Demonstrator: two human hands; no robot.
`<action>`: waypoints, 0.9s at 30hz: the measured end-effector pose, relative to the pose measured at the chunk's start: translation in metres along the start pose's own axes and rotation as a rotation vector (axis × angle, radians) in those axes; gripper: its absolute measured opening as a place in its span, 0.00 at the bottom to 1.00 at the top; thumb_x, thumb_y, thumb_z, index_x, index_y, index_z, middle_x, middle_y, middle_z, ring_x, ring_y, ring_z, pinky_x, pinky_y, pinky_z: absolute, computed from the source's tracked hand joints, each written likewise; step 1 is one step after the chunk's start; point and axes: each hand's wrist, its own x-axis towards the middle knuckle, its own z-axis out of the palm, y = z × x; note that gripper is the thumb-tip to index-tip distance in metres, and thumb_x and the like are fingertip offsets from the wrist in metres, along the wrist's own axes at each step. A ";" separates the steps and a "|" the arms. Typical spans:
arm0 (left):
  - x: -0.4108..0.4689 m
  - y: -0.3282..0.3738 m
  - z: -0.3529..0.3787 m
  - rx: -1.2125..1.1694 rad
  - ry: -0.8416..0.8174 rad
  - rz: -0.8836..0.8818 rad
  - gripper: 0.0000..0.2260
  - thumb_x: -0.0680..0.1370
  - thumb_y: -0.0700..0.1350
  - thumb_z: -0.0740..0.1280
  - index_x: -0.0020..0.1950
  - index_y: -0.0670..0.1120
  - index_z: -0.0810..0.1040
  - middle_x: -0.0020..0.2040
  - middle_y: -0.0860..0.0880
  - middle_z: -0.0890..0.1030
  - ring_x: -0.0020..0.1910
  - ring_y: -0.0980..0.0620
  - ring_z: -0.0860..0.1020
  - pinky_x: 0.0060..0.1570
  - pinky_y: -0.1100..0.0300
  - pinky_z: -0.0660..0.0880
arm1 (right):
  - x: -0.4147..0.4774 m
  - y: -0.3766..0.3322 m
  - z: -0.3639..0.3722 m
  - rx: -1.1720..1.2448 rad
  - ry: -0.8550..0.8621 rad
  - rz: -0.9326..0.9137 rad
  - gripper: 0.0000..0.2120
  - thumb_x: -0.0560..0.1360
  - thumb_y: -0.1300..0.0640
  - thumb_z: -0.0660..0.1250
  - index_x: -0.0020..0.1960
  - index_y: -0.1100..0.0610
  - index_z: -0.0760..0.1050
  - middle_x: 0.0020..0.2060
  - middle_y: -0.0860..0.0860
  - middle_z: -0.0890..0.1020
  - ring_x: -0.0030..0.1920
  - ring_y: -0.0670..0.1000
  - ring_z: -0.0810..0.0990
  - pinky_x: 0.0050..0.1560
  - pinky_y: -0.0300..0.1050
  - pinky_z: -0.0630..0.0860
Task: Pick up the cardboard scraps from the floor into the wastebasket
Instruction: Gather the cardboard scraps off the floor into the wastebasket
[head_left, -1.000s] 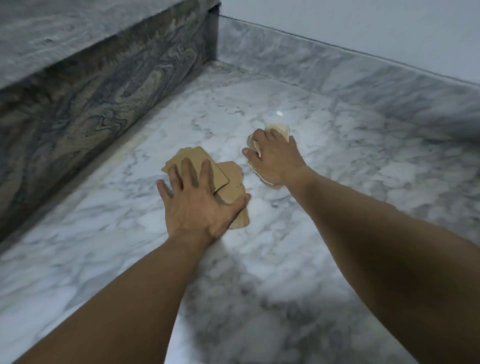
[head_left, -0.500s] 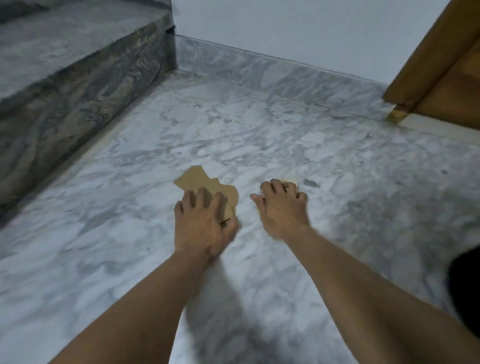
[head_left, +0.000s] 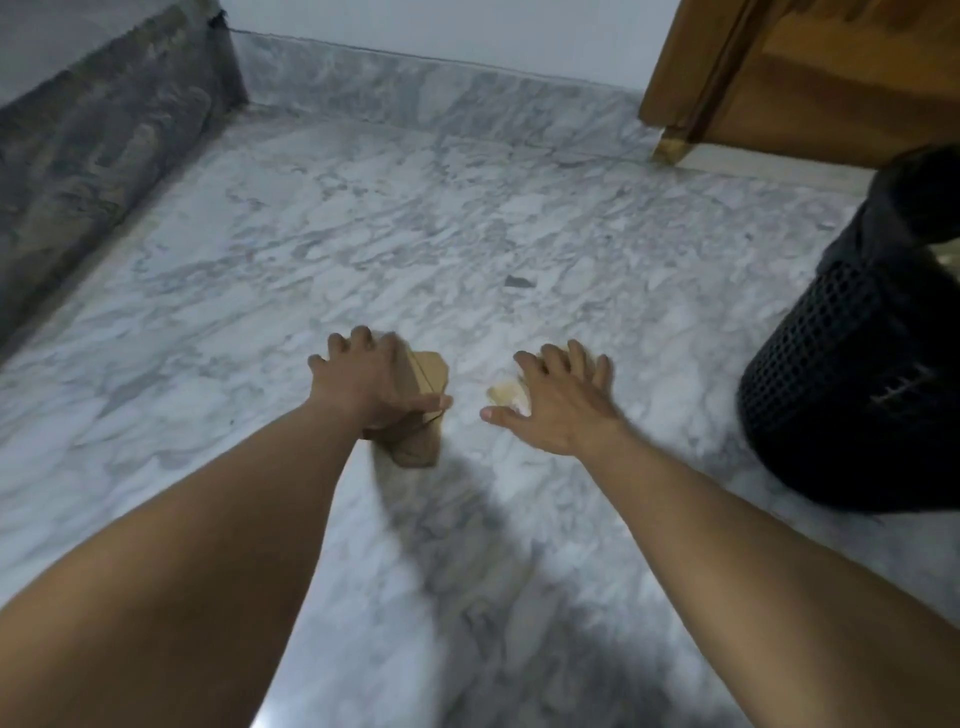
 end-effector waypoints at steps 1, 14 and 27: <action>-0.004 0.005 -0.002 0.015 0.017 -0.009 0.56 0.56 0.83 0.62 0.74 0.50 0.64 0.71 0.43 0.65 0.70 0.37 0.63 0.63 0.37 0.66 | -0.006 0.001 0.003 -0.027 0.037 0.005 0.43 0.71 0.20 0.49 0.77 0.46 0.57 0.73 0.53 0.62 0.74 0.62 0.57 0.69 0.65 0.57; -0.028 0.019 -0.017 -0.398 -0.154 -0.198 0.43 0.60 0.58 0.84 0.67 0.44 0.68 0.61 0.44 0.74 0.56 0.42 0.75 0.49 0.51 0.74 | -0.030 -0.001 0.003 0.081 0.134 0.025 0.27 0.78 0.38 0.64 0.68 0.55 0.65 0.71 0.58 0.66 0.71 0.61 0.63 0.65 0.57 0.64; -0.037 0.049 -0.062 -0.594 -0.181 0.053 0.30 0.69 0.45 0.81 0.68 0.45 0.74 0.66 0.40 0.74 0.61 0.38 0.76 0.55 0.42 0.79 | -0.069 0.038 -0.107 0.122 0.037 -0.069 0.24 0.76 0.70 0.57 0.68 0.52 0.64 0.56 0.51 0.73 0.50 0.56 0.76 0.47 0.53 0.76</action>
